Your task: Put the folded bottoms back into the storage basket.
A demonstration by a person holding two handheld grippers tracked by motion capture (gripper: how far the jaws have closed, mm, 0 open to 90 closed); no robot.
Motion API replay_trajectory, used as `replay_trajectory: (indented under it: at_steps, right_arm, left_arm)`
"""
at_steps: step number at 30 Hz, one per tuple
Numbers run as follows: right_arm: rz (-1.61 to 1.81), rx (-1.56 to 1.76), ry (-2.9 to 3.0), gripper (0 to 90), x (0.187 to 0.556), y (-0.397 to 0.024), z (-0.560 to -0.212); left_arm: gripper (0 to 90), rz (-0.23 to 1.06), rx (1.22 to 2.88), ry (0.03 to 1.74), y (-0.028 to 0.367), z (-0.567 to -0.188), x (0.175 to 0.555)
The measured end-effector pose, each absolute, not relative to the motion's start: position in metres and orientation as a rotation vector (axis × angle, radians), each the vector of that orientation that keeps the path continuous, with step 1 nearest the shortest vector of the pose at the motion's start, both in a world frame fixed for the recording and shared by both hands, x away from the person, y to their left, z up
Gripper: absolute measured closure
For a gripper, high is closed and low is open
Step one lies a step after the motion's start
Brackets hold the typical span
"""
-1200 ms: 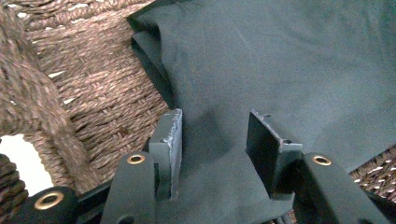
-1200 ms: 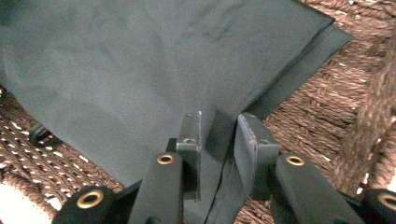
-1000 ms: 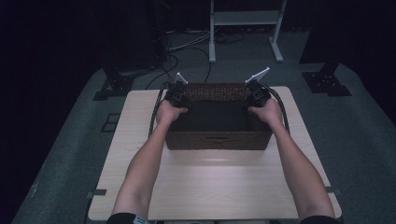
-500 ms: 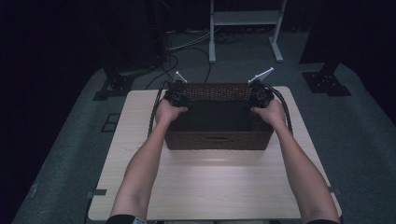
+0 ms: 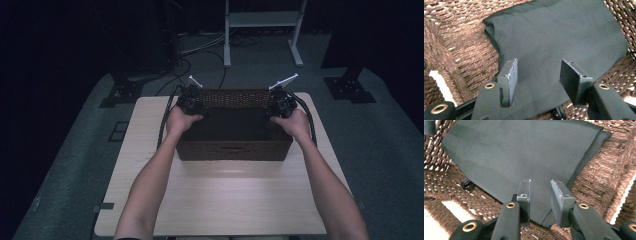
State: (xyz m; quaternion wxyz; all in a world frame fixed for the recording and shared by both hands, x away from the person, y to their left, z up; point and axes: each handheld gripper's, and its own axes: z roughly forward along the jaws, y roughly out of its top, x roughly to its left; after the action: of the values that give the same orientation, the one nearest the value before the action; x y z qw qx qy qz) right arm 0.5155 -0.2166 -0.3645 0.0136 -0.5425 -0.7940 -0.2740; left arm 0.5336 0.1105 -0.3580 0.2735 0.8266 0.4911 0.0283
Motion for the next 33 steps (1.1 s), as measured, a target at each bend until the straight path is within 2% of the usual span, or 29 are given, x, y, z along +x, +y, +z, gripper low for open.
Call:
replay_trajectory:
  at_steps: [11,33]
  right_arm:
    - [-0.903,-1.670,-2.476,69.0,0.504,-0.219,-0.357]
    - [-0.932,-1.644,-2.516,66.4,0.487,-0.224,-0.349]
  left_arm:
    - [45.7,0.066,2.203,1.298,0.115,-0.359,0.523]
    - [37.6,0.096,2.185,1.257,0.109,-0.355,0.505]
